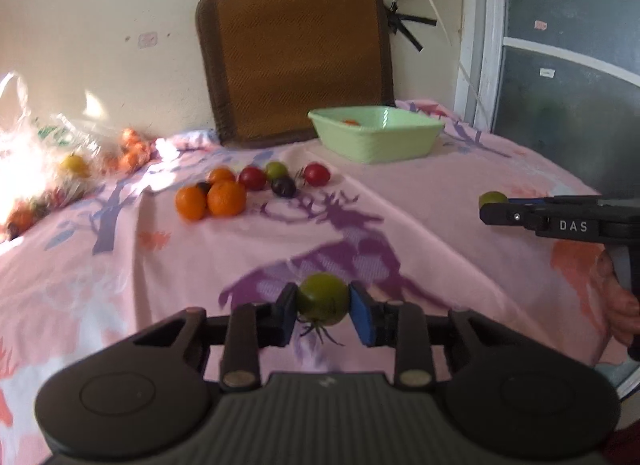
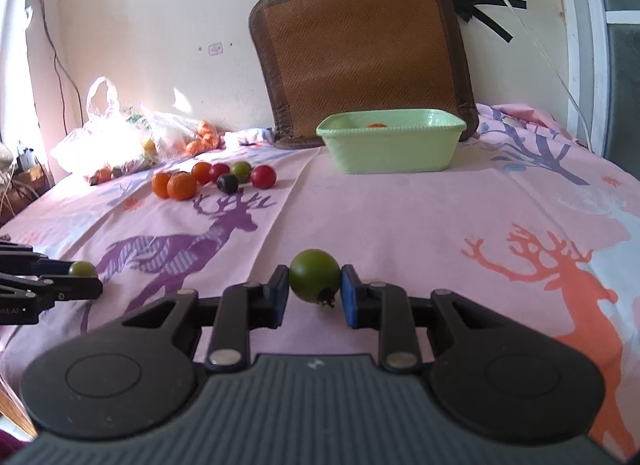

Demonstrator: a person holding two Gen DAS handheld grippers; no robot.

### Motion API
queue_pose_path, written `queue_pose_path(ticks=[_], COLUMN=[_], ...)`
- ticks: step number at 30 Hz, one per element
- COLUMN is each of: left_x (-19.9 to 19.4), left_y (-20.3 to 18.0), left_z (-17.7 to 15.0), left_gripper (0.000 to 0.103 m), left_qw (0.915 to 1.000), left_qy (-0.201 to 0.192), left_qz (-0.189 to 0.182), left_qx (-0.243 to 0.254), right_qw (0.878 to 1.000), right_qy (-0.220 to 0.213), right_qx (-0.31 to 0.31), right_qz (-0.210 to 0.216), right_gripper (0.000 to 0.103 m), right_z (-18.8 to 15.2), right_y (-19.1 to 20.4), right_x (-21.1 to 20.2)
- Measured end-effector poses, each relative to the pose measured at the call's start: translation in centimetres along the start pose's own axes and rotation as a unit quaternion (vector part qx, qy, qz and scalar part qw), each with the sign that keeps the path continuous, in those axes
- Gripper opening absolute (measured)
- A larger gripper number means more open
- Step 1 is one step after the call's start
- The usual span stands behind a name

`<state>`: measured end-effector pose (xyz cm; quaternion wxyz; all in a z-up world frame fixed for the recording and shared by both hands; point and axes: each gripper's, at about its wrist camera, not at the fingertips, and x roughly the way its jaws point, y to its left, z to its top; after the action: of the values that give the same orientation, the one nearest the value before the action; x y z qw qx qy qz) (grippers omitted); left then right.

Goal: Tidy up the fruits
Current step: 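Lift and carry both green tomatoes toward the green bowl, then open both tools over the bowl to release the green tomatoes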

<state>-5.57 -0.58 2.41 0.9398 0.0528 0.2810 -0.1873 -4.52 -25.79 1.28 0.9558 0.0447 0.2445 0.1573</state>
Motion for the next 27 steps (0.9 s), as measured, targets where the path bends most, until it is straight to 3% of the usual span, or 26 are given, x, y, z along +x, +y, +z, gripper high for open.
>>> queue_pose_path(ticks=[6,11,18,24,27], left_x=[7.6,18.8,27.9,30.2,30.4], left_y=[-1.7,-1.8,-1.0,-0.6,-1.0], left_z=[11.6,18.4,20.7,20.0,19.9], left_gripper=[0.028,0.028,0.028,0.029,0.037], left_qw=[0.997,0.9989,0.9976,0.996,0.997], left_qy=[-0.047,0.002,0.061,0.085,0.077], left_qz=[-0.047,-0.047,-0.027,-0.017,-0.01], left_qx=[0.039,-0.003,-0.017,-0.022,-0.008], right_qw=[0.997,0.995,0.997,0.996,0.996], right_qy=[-0.066,-0.071,-0.008,0.038,0.035], right_qx=[0.027,0.026,0.027,0.016,0.007], right_qz=[-0.029,-0.071,-0.069,-0.075,-0.081], right_gripper=[0.03,0.03,0.03,0.031,0.034], right_z=[6.6,11.5,13.1,13.5,13.4], right_y=[-4.9,-8.3,-10.8,-10.9,-10.6], right_x=[2.0,7.8,15.7,19.3,19.5])
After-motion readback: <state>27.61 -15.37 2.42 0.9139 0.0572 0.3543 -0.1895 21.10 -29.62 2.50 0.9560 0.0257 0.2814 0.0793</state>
